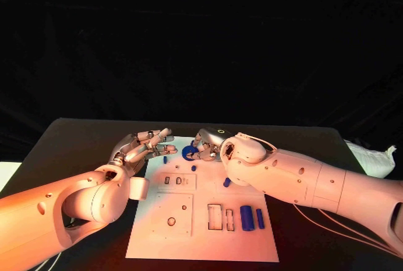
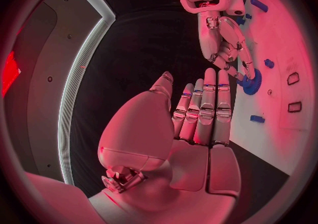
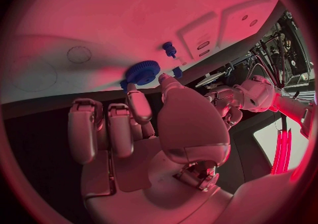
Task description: Assemble the parts on the task board
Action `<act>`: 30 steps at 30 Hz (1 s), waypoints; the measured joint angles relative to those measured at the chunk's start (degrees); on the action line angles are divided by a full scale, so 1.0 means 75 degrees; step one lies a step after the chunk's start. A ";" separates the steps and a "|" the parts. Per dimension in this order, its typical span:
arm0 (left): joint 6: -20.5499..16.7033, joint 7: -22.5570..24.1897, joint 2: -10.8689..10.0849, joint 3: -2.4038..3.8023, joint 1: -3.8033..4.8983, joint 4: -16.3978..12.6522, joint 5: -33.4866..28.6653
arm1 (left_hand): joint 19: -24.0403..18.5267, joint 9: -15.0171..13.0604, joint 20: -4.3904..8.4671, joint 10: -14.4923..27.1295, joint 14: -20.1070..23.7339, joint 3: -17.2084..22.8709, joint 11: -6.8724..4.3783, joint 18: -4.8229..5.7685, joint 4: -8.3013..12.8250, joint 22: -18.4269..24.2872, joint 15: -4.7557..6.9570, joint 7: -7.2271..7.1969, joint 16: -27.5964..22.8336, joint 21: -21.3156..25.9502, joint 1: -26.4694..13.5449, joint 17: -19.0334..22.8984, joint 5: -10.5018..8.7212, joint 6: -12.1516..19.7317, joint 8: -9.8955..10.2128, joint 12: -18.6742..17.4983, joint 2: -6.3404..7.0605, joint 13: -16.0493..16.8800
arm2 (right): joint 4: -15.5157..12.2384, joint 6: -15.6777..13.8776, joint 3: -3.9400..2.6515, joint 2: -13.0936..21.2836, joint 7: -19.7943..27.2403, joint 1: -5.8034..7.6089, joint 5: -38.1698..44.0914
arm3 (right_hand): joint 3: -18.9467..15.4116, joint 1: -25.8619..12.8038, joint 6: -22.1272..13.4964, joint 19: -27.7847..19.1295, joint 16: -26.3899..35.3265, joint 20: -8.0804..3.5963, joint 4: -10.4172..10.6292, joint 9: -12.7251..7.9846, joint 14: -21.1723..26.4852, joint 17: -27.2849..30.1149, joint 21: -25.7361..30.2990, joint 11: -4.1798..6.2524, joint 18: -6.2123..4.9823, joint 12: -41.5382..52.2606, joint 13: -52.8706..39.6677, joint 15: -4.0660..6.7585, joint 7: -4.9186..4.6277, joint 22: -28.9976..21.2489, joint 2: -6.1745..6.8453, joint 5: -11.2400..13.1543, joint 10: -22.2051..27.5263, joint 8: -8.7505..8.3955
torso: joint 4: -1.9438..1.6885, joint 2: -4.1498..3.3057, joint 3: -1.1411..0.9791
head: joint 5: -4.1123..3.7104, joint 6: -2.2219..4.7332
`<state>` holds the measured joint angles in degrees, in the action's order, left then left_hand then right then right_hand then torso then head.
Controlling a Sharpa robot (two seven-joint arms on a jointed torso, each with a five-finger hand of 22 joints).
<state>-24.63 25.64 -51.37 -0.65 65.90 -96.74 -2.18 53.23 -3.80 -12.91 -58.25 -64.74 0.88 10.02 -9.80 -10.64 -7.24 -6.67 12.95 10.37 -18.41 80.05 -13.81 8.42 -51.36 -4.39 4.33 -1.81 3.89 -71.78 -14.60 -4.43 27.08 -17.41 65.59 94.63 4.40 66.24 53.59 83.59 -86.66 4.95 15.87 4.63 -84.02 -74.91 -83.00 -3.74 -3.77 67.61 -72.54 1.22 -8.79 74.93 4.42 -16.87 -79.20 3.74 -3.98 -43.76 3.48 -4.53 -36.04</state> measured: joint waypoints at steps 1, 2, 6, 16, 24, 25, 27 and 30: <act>0.0000 0.0000 0.0000 0.0000 0.0000 0.0000 0.0000 | 0.0000 0.0000 0.0000 0.0000 0.0000 0.0000 0.0000 0.0000 0.0000 0.0000 0.0000 0.0000 0.0000 0.0000 0.0000 0.0000 0.0000 0.0000 0.0000 0.0000 0.0000 0.0000 | -0.0008 -0.0040 0.0003 0.0011 0.0026 -0.0004 -0.0003 | -0.0019 0.0029 -0.0034 0.0000 0.0000 0.0000 -0.0019 -0.0002 0.0000 0.0000 0.0000 0.0000 0.0000 0.0021 -0.0021 0.0000 -0.0010 0.0003 0.0026 -0.0014 0.0000 0.0002 | -0.0001 0.0000 0.0000 | 0.0000 -0.0001; 0.0000 0.0000 0.0000 0.0000 0.0000 0.0000 0.0000 | 0.0000 0.0000 0.0000 0.0000 0.0000 0.0000 0.0000 0.0000 0.0000 0.0000 0.0000 0.0000 0.0000 0.0000 0.0000 0.0000 0.0000 0.0000 0.0000 0.0000 0.0000 0.0000 | -0.0022 -0.0086 0.0006 0.0024 0.0052 -0.0009 -0.0005 | -0.0028 0.0054 -0.0046 0.0000 -0.0024 0.0000 -0.0028 -0.0005 0.0015 0.0000 0.0000 -0.0001 0.0000 0.0022 -0.0036 -0.0015 -0.0022 0.0003 0.0047 -0.0014 0.0000 0.0003 | -0.0001 0.0000 0.0000 | 0.0001 -0.0001; 0.0000 -0.0001 -0.0004 0.0000 0.0000 0.0000 0.0000 | 0.0000 0.0000 0.0000 0.0000 0.0000 0.0000 0.0000 0.0000 0.0000 0.0000 0.0000 0.0000 0.0000 0.0000 0.0000 0.0001 0.0000 0.0000 0.0000 0.0000 0.0000 0.0000 | -0.0148 -0.0482 0.0011 0.0128 0.0242 -0.0036 -0.0012 | -0.0032 0.0253 -0.0063 0.0027 -0.0030 0.0027 -0.0065 -0.0069 0.0027 0.0000 -0.0058 -0.0013 0.0000 0.0213 -0.0174 -0.0027 -0.0039 0.0003 -0.0015 -0.0097 -0.0098 -0.0001 | -0.0005 0.0001 0.0000 | 0.0021 -0.0002; 0.0000 -0.0004 -0.0031 -0.0001 0.0000 -0.0018 -0.0003 | 0.0000 0.0000 0.0000 0.0000 0.0000 0.0000 0.0000 -0.0001 0.0000 -0.0001 0.0000 0.0000 -0.0007 0.0000 0.0000 -0.0006 0.0000 0.0000 0.0000 0.0000 0.0000 0.0000 | -0.0743 -0.1609 0.0002 0.1351 0.1733 -0.0031 -0.0970 | 0.0201 0.1248 0.0211 0.0027 -0.0030 0.0027 -0.0726 0.0000 0.0027 0.0001 -0.0089 0.0055 -0.0006 0.0225 -0.0220 -0.0027 0.0040 0.0002 0.0038 -0.0023 -0.0082 0.0033 | 0.0029 0.0028 0.0001 | 0.0087 0.0039; 0.0033 -0.0004 -0.0059 -0.0003 -0.0001 -0.0029 -0.0011 | 0.0000 0.0000 0.0000 0.0000 0.0000 0.0000 0.0000 0.0000 0.0000 0.0006 0.0000 0.0000 -0.0033 0.0000 0.0000 -0.0013 0.0000 0.0000 0.0000 0.0000 0.0000 0.0000 | -0.1127 -0.1421 -0.0049 0.2749 0.2855 -0.0097 -0.2656 | 0.0269 0.1627 0.0259 0.0027 -0.0030 0.0027 -0.1084 -0.0001 0.0027 -0.0005 -0.0089 0.0055 -0.0013 0.0225 -0.0267 -0.0027 0.0037 0.0001 0.0137 0.0214 -0.0081 0.0033 | 0.0138 0.0068 -0.0044 | 0.0047 0.0079; 0.0043 -0.0003 -0.0060 -0.0003 -0.0001 -0.0028 -0.0012 | 0.0000 0.0000 0.0000 0.0000 0.0000 0.0000 0.0000 0.0000 0.0000 0.0007 0.0000 0.0000 -0.0033 0.0000 0.0000 -0.0013 0.0000 0.0000 0.0000 0.0000 0.0000 0.0000 | -0.1134 -0.1388 -0.0055 0.2867 0.2959 -0.0126 -0.2815 | 0.0250 0.1627 0.0261 0.0027 -0.0030 0.0027 -0.1103 -0.0001 0.0027 -0.0005 -0.0089 0.0055 -0.0013 0.0225 -0.0267 -0.0027 0.0036 0.0001 0.0137 0.0214 -0.0081 0.0033 | 0.0147 0.0072 -0.0049 | 0.0040 0.0086; 0.0064 0.0000 -0.0067 -0.0003 -0.0001 -0.0022 -0.0014 | 0.0000 0.0000 0.0000 0.0000 0.0000 0.0000 0.0000 -0.0001 0.0000 0.0006 0.0000 0.0000 -0.0033 0.0000 0.0000 -0.0013 0.0000 0.0000 0.0000 0.0000 0.0000 0.0000 | -0.1124 -0.1308 -0.0057 0.3114 0.3166 -0.0215 -0.3092 | 0.0269 0.1666 0.0261 0.0027 -0.0030 0.0027 -0.1148 -0.0001 0.0027 -0.0005 -0.0089 0.0054 -0.0014 0.0225 -0.0262 -0.0027 0.0036 0.0001 0.0176 0.0254 -0.0082 0.0033 | 0.0168 0.0083 -0.0057 | 0.0023 0.0097; 0.0085 0.0002 -0.0077 -0.0003 -0.0001 -0.0014 -0.0016 | 0.0000 0.0000 0.0000 0.0000 0.0000 0.0000 0.0000 0.0000 0.0000 0.0006 0.0000 0.0000 -0.0033 0.0000 0.0000 -0.0012 0.0000 0.0000 0.0000 0.0000 0.0000 0.0000 | -0.1054 -0.1222 -0.0057 0.3330 0.3344 -0.0313 -0.3278 | 0.0269 0.1666 0.0261 0.0027 -0.0030 0.0027 -0.1148 -0.0001 0.0027 -0.0005 -0.0089 0.0054 -0.0013 0.0225 -0.0258 -0.0027 0.0036 0.0000 0.0176 0.0254 -0.0081 0.0033 | 0.0199 0.0097 -0.0072 | 0.0012 0.0100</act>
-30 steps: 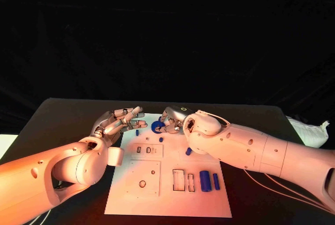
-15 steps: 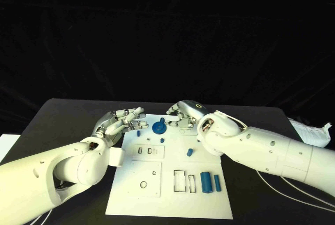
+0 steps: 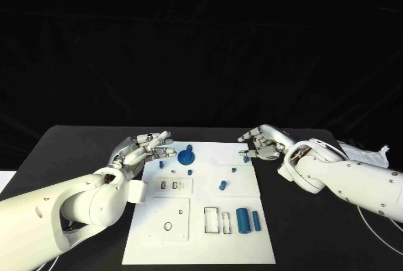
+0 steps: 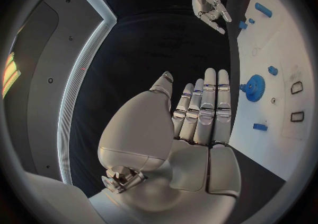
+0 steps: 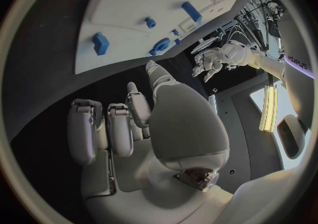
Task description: Assemble the parts on the task board
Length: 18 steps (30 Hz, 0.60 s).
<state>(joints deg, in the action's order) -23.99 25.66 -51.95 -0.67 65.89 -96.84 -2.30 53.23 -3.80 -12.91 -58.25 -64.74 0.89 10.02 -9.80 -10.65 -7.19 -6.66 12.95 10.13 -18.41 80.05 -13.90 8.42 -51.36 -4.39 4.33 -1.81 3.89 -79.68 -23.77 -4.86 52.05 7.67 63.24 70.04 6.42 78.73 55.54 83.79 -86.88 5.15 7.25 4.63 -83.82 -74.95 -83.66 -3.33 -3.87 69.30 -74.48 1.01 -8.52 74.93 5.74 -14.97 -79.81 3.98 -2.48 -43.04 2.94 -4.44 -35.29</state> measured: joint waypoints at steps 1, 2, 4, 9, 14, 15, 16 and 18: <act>0.0007 0.0000 -0.0002 0.0000 0.0000 0.0004 -0.0001 | 0.0000 0.0000 0.0000 0.0000 0.0000 0.0000 0.0000 0.0000 0.0000 0.0000 0.0000 0.0000 0.0000 0.0000 0.0000 0.0000 0.0000 0.0000 0.0000 0.0000 0.0000 0.0000 | 0.0044 0.0028 0.0000 0.0060 0.0052 -0.0024 -0.0042 | -0.0014 0.0000 0.0000 0.0000 0.0000 0.0000 -0.0014 0.0000 0.0000 0.0000 0.0000 0.0000 -0.0001 0.0000 0.0000 0.0000 0.0000 0.0000 0.0000 0.0000 0.0000 0.0000 | 0.0004 0.0001 0.0000 | -0.0002 -0.0001; 0.0014 0.0001 -0.0004 -0.0001 0.0000 0.0008 -0.0001 | 0.0000 0.0000 0.0000 0.0000 0.0000 0.0000 0.0000 0.0000 0.0000 0.0000 0.0000 0.0000 0.0000 0.0000 0.0000 0.0000 0.0000 0.0000 0.0000 0.0000 0.0000 0.0000 | 0.0100 0.0052 -0.0001 0.0109 0.0097 -0.0044 -0.0078 | -0.0031 0.0000 0.0000 0.0000 0.0000 0.0000 -0.0031 0.0000 0.0000 0.0000 0.0000 0.0000 -0.0001 0.0000 0.0000 0.0000 0.0000 0.0000 0.0000 0.0000 0.0000 0.0000 | 0.0014 0.0004 -0.0009 | -0.0006 -0.0004; 0.0029 0.0002 -0.0009 -0.0001 0.0000 0.0018 -0.0002 | 0.0000 0.0000 0.0000 0.0000 0.0000 0.0000 0.0000 0.0000 0.0000 0.0000 0.0000 0.0000 0.0000 0.0000 0.0000 0.0000 0.0000 0.0000 0.0000 0.0000 0.0000 0.0000 | 0.0253 0.0105 -0.0010 0.0186 0.0180 -0.0075 -0.0141 | -0.0031 0.0000 0.0000 0.0000 0.0000 0.0000 -0.0031 -0.0001 0.0000 0.0001 0.0000 0.0000 -0.0001 0.0000 0.0000 0.0000 0.0000 0.0000 0.0000 0.0000 0.0000 0.0000 | 0.0029 0.0007 -0.0017 | -0.0010 -0.0005; 0.0055 0.0003 -0.0009 -0.0003 -0.0001 0.0029 -0.0004 | 0.0000 0.0000 0.0000 0.0000 0.0000 0.0000 0.0000 0.0000 0.0000 0.0000 0.0000 0.0000 0.0000 0.0000 0.0000 0.0000 0.0000 0.0000 0.0000 0.0000 0.0000 0.0000 | 0.0566 0.0198 -0.0027 0.0227 0.0303 -0.0202 -0.0222 | -0.0045 0.0042 0.0000 0.0000 0.0000 0.0000 -0.0045 -0.0001 0.0000 0.0001 0.0000 0.0000 -0.0001 0.0000 0.0000 0.0000 0.0000 -0.0001 0.0042 0.0050 0.0000 -0.0001 | 0.0038 0.0010 -0.0018 | -0.0026 -0.0016; 0.0072 0.0004 -0.0005 -0.0004 -0.0003 0.0032 -0.0006 | 0.0000 0.0000 0.0000 0.0000 0.0000 0.0000 0.0000 0.0000 0.0000 -0.0001 0.0000 0.0000 0.0000 0.0000 0.0000 0.0001 0.0000 0.0000 0.0000 0.0000 0.0000 0.0000 | 0.0758 0.0259 -0.0018 0.0089 0.0359 -0.0356 -0.0242 | -0.0053 0.0042 0.0000 0.0000 0.0000 0.0000 -0.0052 -0.0007 0.0000 0.0002 0.0000 0.0000 -0.0002 0.0000 0.0000 0.0000 0.0000 -0.0001 0.0042 0.0095 0.0000 -0.0001 | 0.0034 0.0009 -0.0016 | -0.0025 -0.0035; 0.0076 0.0004 -0.0005 -0.0004 -0.0003 0.0034 -0.0006 | 0.0000 0.0000 0.0000 0.0000 0.0000 0.0000 0.0000 0.0000 0.0000 -0.0001 0.0000 0.0000 0.0000 0.0000 0.0000 0.0001 0.0000 0.0000 0.0000 0.0000 0.0000 0.0000 | 0.0796 0.0266 -0.0018 0.0040 0.0364 -0.0377 -0.0242 | -0.0053 0.0042 0.0000 0.0000 0.0000 0.0000 -0.0052 -0.0011 0.0000 0.0002 0.0000 0.0000 -0.0002 0.0000 0.0000 0.0000 0.0000 -0.0001 0.0042 0.0107 0.0000 -0.0001 | 0.0030 0.0007 -0.0017 | -0.0022 -0.0041; 0.0079 0.0004 -0.0004 -0.0004 -0.0003 0.0036 -0.0006 | 0.0000 0.0000 0.0000 0.0000 0.0000 0.0000 0.0000 0.0000 0.0000 -0.0001 0.0000 0.0000 0.0000 0.0000 0.0000 0.0001 0.0000 0.0000 0.0000 0.0000 0.0000 0.0000 | 0.0825 0.0269 -0.0018 0.0005 0.0368 -0.0387 -0.0242 | -0.0067 0.0042 0.0000 0.0000 0.0000 0.0000 -0.0066 -0.0014 0.0000 0.0002 0.0000 0.0000 -0.0002 0.0001 0.0000 0.0000 0.0000 -0.0001 0.0042 0.0107 0.0000 -0.0001 | 0.0026 0.0005 -0.0017 | -0.0021 -0.0045; 0.0084 0.0004 -0.0003 -0.0004 -0.0003 0.0040 -0.0007 | 0.0000 0.0000 0.0000 0.0000 0.0000 0.0000 0.0000 0.0000 0.0000 -0.0001 0.0000 0.0000 0.0000 0.0000 0.0000 0.0001 0.0000 0.0000 0.0000 0.0000 0.0000 0.0000 | 0.0897 0.0271 -0.0019 -0.0058 0.0371 -0.0402 -0.0239 | -0.0073 0.0042 0.0000 0.0000 0.0000 0.0000 -0.0073 -0.0014 0.0000 0.0002 0.0000 0.0000 -0.0002 0.0001 0.0000 0.0000 0.0000 -0.0001 0.0042 0.0107 0.0001 -0.0001 | 0.0015 0.0004 -0.0015 | -0.0021 -0.0059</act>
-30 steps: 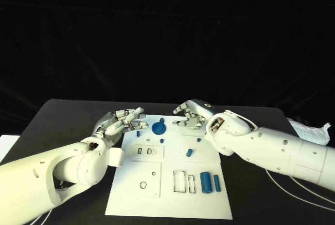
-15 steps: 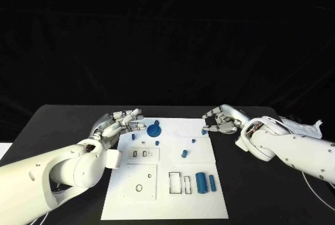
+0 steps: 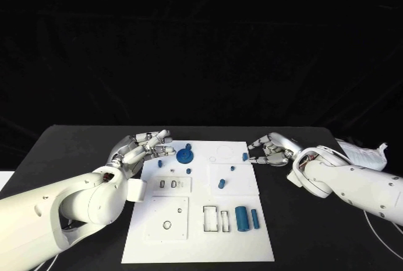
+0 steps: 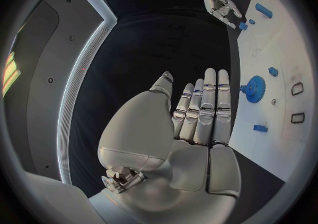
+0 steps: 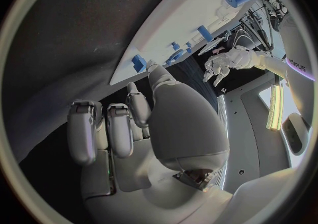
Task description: Assemble the parts on the task board
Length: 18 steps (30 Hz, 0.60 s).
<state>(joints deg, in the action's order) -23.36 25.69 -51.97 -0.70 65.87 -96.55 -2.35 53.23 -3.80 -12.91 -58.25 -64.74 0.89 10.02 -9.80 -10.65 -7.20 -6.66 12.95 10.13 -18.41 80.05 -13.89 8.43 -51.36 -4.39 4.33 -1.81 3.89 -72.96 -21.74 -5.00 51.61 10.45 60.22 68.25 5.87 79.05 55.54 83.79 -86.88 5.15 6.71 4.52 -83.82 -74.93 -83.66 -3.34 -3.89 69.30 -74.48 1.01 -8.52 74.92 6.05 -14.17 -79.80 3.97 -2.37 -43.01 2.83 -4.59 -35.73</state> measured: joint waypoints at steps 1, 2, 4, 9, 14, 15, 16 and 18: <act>0.0003 0.0000 0.0001 0.0000 0.0000 0.0002 0.0000 | 0.0000 0.0000 0.0000 0.0000 0.0000 0.0000 0.0000 0.0000 0.0000 0.0000 0.0000 0.0000 0.0000 0.0000 0.0000 -0.0002 0.0000 0.0000 0.0000 0.0000 0.0000 0.0000 | 0.0052 0.0001 -0.0003 -0.0037 0.0000 -0.0006 0.0004 | 0.0000 0.0000 0.0000 0.0000 0.0000 0.0000 0.0000 0.0000 0.0000 0.0000 0.0000 0.0000 0.0000 0.0000 0.0000 0.0000 0.0000 0.0000 0.0000 0.0000 0.0000 0.0000 | -0.0003 0.0000 0.0000 | -0.0001 -0.0007; 0.0005 0.0000 0.0002 0.0000 0.0000 0.0003 -0.0001 | 0.0000 0.0000 0.0000 0.0000 0.0000 0.0000 0.0000 0.0000 0.0000 0.0000 0.0000 0.0000 0.0000 0.0000 0.0000 -0.0006 0.0000 0.0000 0.0000 0.0000 0.0000 0.0000 | 0.0086 0.0001 -0.0004 -0.0059 0.0000 -0.0010 0.0006 | 0.0000 0.0000 0.0000 0.0000 0.0000 0.0000 0.0000 0.0000 0.0000 0.0000 0.0000 0.0000 0.0000 0.0000 0.0000 0.0000 0.0000 0.0000 0.0000 0.0000 0.0000 0.0000 | -0.0007 0.0000 0.0002 | -0.0002 -0.0012; 0.0010 0.0000 0.0002 0.0000 0.0000 0.0007 -0.0001 | 0.0000 0.0000 0.0000 0.0000 0.0000 0.0000 0.0000 0.0001 0.0000 0.0000 0.0000 0.0000 0.0000 0.0000 0.0000 -0.0006 0.0000 0.0000 0.0000 0.0000 0.0000 0.0000 | 0.0168 0.0004 -0.0007 -0.0118 0.0000 -0.0019 0.0010 | 0.0000 0.0000 0.0000 0.0000 0.0000 0.0000 0.0000 0.0000 0.0000 0.0000 0.0000 0.0000 -0.0001 0.0000 0.0000 0.0000 0.0000 -0.0001 0.0000 0.0000 0.0000 0.0000 | -0.0015 0.0000 0.0005 | -0.0005 -0.0018; 0.0016 -0.0002 0.0005 -0.0001 -0.0001 0.0016 -0.0002 | 0.0000 0.0000 0.0000 0.0000 0.0000 0.0000 0.0000 -0.0001 0.0000 -0.0001 0.0000 0.0000 0.0000 0.0000 0.0000 -0.0006 0.0000 0.0000 0.0000 0.0000 0.0000 0.0000 | 0.0305 0.0012 -0.0009 -0.0264 -0.0005 -0.0053 0.0015 | 0.0000 0.0001 0.0000 0.0000 0.0000 0.0000 0.0000 0.0000 0.0000 0.0001 0.0000 0.0000 -0.0001 0.0000 -0.0008 0.0000 0.0000 -0.0001 -0.0002 0.0031 0.0000 0.0000 | -0.0016 -0.0004 0.0006 | 0.0018 -0.0037; 0.0020 -0.0005 0.0019 -0.0001 -0.0001 0.0029 -0.0003 | 0.0000 0.0000 0.0000 0.0000 0.0000 0.0000 0.0000 0.0000 0.0000 0.0008 0.0000 0.0000 0.0000 0.0000 0.0000 -0.0006 0.0000 0.0000 0.0000 0.0000 0.0000 0.0000 | 0.0402 0.0030 -0.0008 -0.0398 -0.0016 -0.0068 0.0019 | 0.0012 0.0025 0.0013 0.0000 -0.0030 0.0000 -0.0012 0.0000 0.0000 0.0001 0.0000 -0.0001 -0.0001 0.0032 -0.0034 0.0000 0.0014 -0.0001 -0.0115 0.0146 0.0000 -0.0001 | -0.0017 -0.0002 0.0003 | -0.0004 -0.0048; 0.0021 -0.0005 0.0023 -0.0001 -0.0001 0.0029 -0.0003 | 0.0000 0.0000 0.0000 0.0000 0.0000 0.0000 0.0000 0.0000 0.0000 0.0008 0.0000 0.0000 0.0000 0.0000 0.0000 -0.0006 0.0000 0.0000 0.0000 0.0000 0.0000 0.0000 | 0.0416 0.0036 -0.0008 -0.0417 -0.0017 -0.0068 0.0019 | 0.0022 0.0025 0.0024 0.0000 -0.0030 0.0000 -0.0022 0.0000 0.0000 0.0001 0.0000 0.0000 -0.0002 0.0032 -0.0036 0.0000 0.0025 -0.0001 -0.0116 0.0146 0.0000 0.0000 | -0.0018 -0.0001 0.0004 | -0.0012 -0.0049; 0.0022 -0.0006 0.0028 -0.0001 -0.0001 0.0030 -0.0003 | 0.0000 0.0000 0.0000 0.0000 0.0000 0.0000 0.0000 0.0000 0.0000 0.0008 0.0000 0.0000 0.0000 0.0000 0.0000 -0.0006 0.0000 0.0000 0.0000 0.0000 0.0000 0.0000 | 0.0439 0.0044 -0.0008 -0.0443 -0.0019 -0.0069 0.0020 | 0.0022 0.0015 0.0040 0.0000 -0.0030 0.0000 -0.0022 0.0000 0.0000 0.0001 0.0000 -0.0001 -0.0002 0.0033 -0.0041 0.0000 0.0010 -0.0001 -0.0145 0.0178 0.0001 -0.0001 | -0.0020 0.0000 0.0005 | -0.0021 -0.0049; 0.0023 -0.0007 0.0034 -0.0001 -0.0001 0.0031 -0.0003 | 0.0000 0.0000 0.0000 0.0000 0.0000 0.0000 0.0000 0.0000 0.0000 0.0008 0.0000 0.0000 0.0001 0.0000 0.0000 -0.0005 0.0000 0.0000 0.0000 0.0000 0.0000 0.0000 | 0.0463 0.0059 -0.0008 -0.0475 -0.0024 -0.0069 0.0021 | 0.0059 0.0028 0.0092 0.0000 -0.0030 0.0000 -0.0059 0.0000 0.0000 0.0001 0.0000 -0.0001 -0.0002 0.0034 -0.0065 0.0000 0.0037 -0.0002 -0.0197 0.0251 0.0001 -0.0001 | -0.0021 0.0001 0.0005 | -0.0029 -0.0051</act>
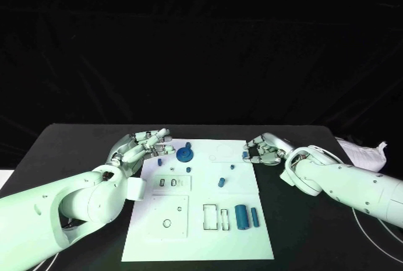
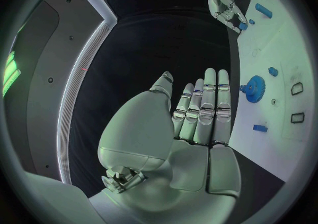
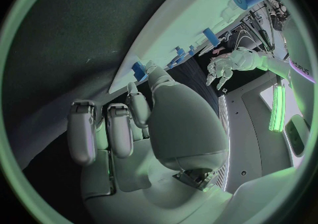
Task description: Assemble the parts on the task board
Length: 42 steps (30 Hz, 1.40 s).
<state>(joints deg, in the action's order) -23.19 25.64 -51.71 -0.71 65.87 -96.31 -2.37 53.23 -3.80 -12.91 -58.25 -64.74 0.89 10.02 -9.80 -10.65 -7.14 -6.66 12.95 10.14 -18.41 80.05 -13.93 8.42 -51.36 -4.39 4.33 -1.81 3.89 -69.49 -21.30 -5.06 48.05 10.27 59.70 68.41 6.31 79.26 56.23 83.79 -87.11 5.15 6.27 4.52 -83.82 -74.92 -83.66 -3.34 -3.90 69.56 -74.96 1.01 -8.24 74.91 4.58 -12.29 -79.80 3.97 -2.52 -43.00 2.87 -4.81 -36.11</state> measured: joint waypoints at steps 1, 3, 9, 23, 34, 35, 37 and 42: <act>0.0001 -0.0001 0.0003 0.0000 0.0000 0.0002 0.0000 | 0.0000 0.0000 0.0000 0.0000 0.0000 0.0000 0.0000 0.0000 0.0000 0.0000 0.0000 0.0000 0.0000 0.0000 0.0000 0.0000 0.0000 0.0000 0.0000 0.0000 0.0000 0.0000 | 0.0008 0.0007 0.0000 -0.0013 -0.0002 0.0000 0.0001 | 0.0005 0.0021 0.0024 0.0000 0.0000 0.0000 -0.0005 0.0000 0.0000 0.0000 0.0000 0.0001 0.0000 0.0000 -0.0003 0.0000 -0.0007 0.0000 -0.0021 0.0032 -0.0001 0.0000 | -0.0001 0.0000 0.0000 | -0.0001 -0.0003; 0.0001 -0.0002 0.0010 0.0000 0.0000 0.0009 0.0000 | 0.0000 0.0000 0.0000 0.0000 0.0000 0.0000 0.0000 0.0000 0.0000 0.0000 0.0000 0.0000 0.0000 0.0000 0.0000 -0.0002 0.0000 0.0000 0.0000 0.0000 0.0000 0.0000 | 0.0019 0.0027 0.0000 -0.0035 -0.0006 -0.0002 0.0010 | 0.0049 0.0061 0.0078 0.0000 0.0000 0.0000 -0.0049 0.0003 0.0000 0.0000 0.0000 0.0016 -0.0001 0.0000 -0.0014 0.0000 -0.0005 0.0000 -0.0060 0.0121 -0.0015 0.0000 | -0.0004 0.0000 0.0001 | -0.0004 -0.0010; 0.0001 -0.0006 0.0022 0.0000 0.0000 0.0031 0.0000 | 0.0000 0.0000 0.0000 0.0000 0.0000 0.0000 0.0000 0.0000 0.0000 -0.0001 0.0000 0.0000 0.0001 0.0000 0.0000 -0.0006 0.0000 0.0000 0.0000 0.0000 0.0000 0.0000 | 0.0040 0.0102 -0.0002 -0.0063 -0.0015 -0.0002 0.0075 | 0.0157 0.0100 0.0228 0.0028 0.0000 -0.0028 -0.0112 0.0022 0.0000 0.0000 0.0000 0.0042 -0.0002 0.0030 -0.0025 0.0000 0.0011 -0.0001 -0.0140 0.0180 -0.0042 0.0030 | -0.0004 -0.0001 0.0001 | -0.0004 -0.0013; 0.0002 -0.0016 0.0037 0.0000 0.0000 0.0040 -0.0002 | 0.0000 0.0000 0.0000 0.0000 0.0000 0.0000 0.0000 0.0000 0.0000 -0.0002 0.0000 0.0000 -0.0027 0.0000 0.0000 -0.0013 0.0000 0.0000 0.0000 0.0000 0.0000 0.0000 | 0.0035 0.0236 -0.0017 -0.0095 -0.0066 0.0001 0.0165 | 0.0514 0.0221 0.0701 0.0029 -0.0029 -0.0088 -0.0281 0.0091 -0.0016 0.0001 -0.0033 0.0046 0.0091 0.0114 -0.0151 0.0074 0.0146 0.0005 -0.0363 0.0354 -0.0043 0.0196 | 0.0015 -0.0001 -0.0004 | 0.0027 -0.0033; 0.0002 -0.0027 0.0039 0.0000 0.0000 0.0044 -0.0003 | 0.0000 0.0000 0.0000 0.0000 0.0000 0.0000 0.0000 0.0000 0.0000 -0.0002 0.0000 0.0000 -0.0027 0.0000 0.0000 -0.0012 0.0000 0.0000 0.0000 0.0000 0.0000 0.0000 | 0.0032 0.0255 -0.0037 -0.0129 -0.0097 0.0008 0.0136 | 0.0743 0.0183 0.1021 0.0029 -0.0059 -0.0195 -0.0449 0.0146 -0.0027 0.0002 -0.0034 0.0094 0.0115 0.0148 -0.0141 0.0223 0.0201 0.0004 -0.0459 0.0521 0.0004 0.0347 | 0.0015 -0.0001 -0.0007 | 0.0021 -0.0065; 0.0003 -0.0028 0.0038 0.0000 0.0000 0.0044 -0.0003 | 0.0000 0.0000 0.0000 0.0000 0.0000 0.0000 0.0000 0.0000 0.0000 -0.0002 0.0000 0.0000 -0.0027 0.0000 0.0000 -0.0012 0.0000 0.0000 0.0000 0.0000 0.0000 0.0000 | 0.0029 0.0251 -0.0039 -0.0132 -0.0104 0.0007 0.0131 | 0.0751 0.0179 0.1021 0.0016 -0.0059 -0.0219 -0.0457 0.0146 -0.0031 0.0002 -0.0033 0.0116 0.0115 0.0148 -0.0140 0.0227 0.0201 0.0004 -0.0463 0.0525 0.0022 0.0347 | 0.0014 -0.0001 -0.0007 | 0.0020 -0.0067; 0.0003 -0.0030 0.0035 0.0000 0.0000 0.0046 -0.0004 | 0.0000 0.0000 0.0000 0.0000 0.0000 0.0000 0.0000 0.0000 0.0000 -0.0001 0.0000 0.0000 -0.0027 0.0000 0.0000 -0.0012 0.0000 0.0000 0.0027 0.0000 0.0000 0.0000 | 0.0019 0.0230 -0.0048 -0.0140 -0.0128 0.0001 0.0116 | 0.0764 0.0163 0.1023 0.0027 -0.0059 -0.0248 -0.0445 0.0147 -0.0032 0.0002 -0.0032 0.0129 0.0116 0.0148 -0.0139 0.0248 0.0199 0.0004 -0.0479 0.0535 0.0009 0.0382 | 0.0010 0.0000 -0.0007 | 0.0018 -0.0070; 0.0003 -0.0033 0.0028 0.0000 0.0000 0.0048 -0.0004 | 0.0000 0.0000 0.0000 0.0000 0.0000 0.0000 0.0000 0.0000 0.0000 0.0005 0.0000 0.0000 -0.0027 0.0000 0.0000 -0.0012 0.0000 0.0000 0.0030 0.0000 0.0000 0.0000 | -0.0101 0.0125 -0.0122 -0.0144 -0.0245 -0.0007 0.0073 | 0.0782 0.0099 0.1024 0.0027 -0.0059 -0.0248 -0.0427 0.0147 -0.0016 0.0002 -0.0059 0.0130 0.0116 0.0148 -0.0137 0.0264 0.0198 0.0004 -0.0542 0.0532 0.0007 0.0383 | 0.0010 0.0009 -0.0007 | 0.0056 -0.0067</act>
<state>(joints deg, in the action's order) -23.17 25.39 -51.50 -0.71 65.87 -95.95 -2.40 53.23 -3.80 -12.91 -58.25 -64.74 0.89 10.02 -9.80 -10.65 -7.10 -6.67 12.95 9.93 -18.41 80.05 -14.02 8.42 -51.36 -4.16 4.33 -1.81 3.89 -70.24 -20.36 -5.97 46.97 8.43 59.65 68.95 12.18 80.00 63.91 84.00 -87.55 3.29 3.06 5.63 -83.94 -74.91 -84.10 -2.37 -3.03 70.67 -75.99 3.00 -6.76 74.94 0.51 -8.30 -79.74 6.84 -2.44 -42.93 2.82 -4.38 -36.61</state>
